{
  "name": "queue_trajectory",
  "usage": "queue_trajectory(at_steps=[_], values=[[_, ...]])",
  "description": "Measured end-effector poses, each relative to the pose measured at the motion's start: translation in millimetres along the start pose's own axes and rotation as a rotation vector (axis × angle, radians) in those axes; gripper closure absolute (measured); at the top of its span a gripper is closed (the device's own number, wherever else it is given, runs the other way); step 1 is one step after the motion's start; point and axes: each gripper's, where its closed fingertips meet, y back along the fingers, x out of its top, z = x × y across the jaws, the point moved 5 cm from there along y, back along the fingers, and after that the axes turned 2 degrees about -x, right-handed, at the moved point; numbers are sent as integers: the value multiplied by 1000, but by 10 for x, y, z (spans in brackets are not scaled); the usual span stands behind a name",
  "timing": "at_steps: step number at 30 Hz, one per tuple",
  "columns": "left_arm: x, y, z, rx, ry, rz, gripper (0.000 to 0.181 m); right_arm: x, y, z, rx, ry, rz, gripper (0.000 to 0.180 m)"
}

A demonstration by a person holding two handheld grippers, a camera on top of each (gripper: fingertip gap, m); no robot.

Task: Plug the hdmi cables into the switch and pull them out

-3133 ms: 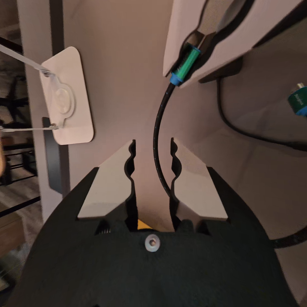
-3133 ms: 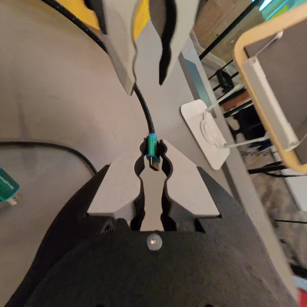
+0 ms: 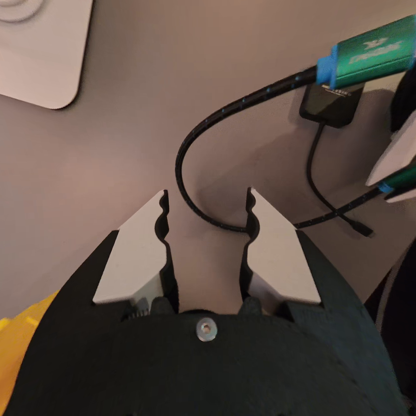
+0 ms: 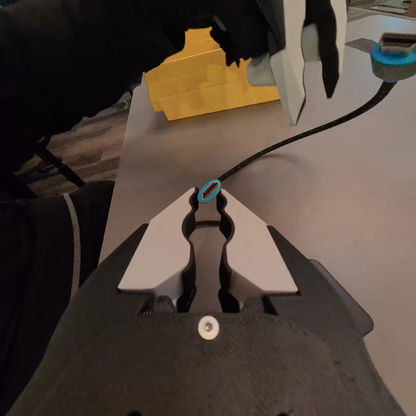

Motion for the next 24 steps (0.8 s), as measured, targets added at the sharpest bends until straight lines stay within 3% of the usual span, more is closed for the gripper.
queue_trajectory(at_steps=[4,8,11,13,19,24], values=[[-22,290,139,71,-45,20,124,13,12,25,6,-44,21,167],[-15,459,650,55,-178,121,131,31,25,59,10,-85,47,167],[-86,332,1084,-6,-273,164,131,45,25,87,13,-115,71,167],[-155,198,1188,41,-309,160,129,50,26,99,15,-131,83,167],[-213,-131,1345,-34,-235,214,127,93,65,101,27,-182,136,167],[-221,-313,1371,-43,-228,199,149,140,102,99,46,-209,176,167]])
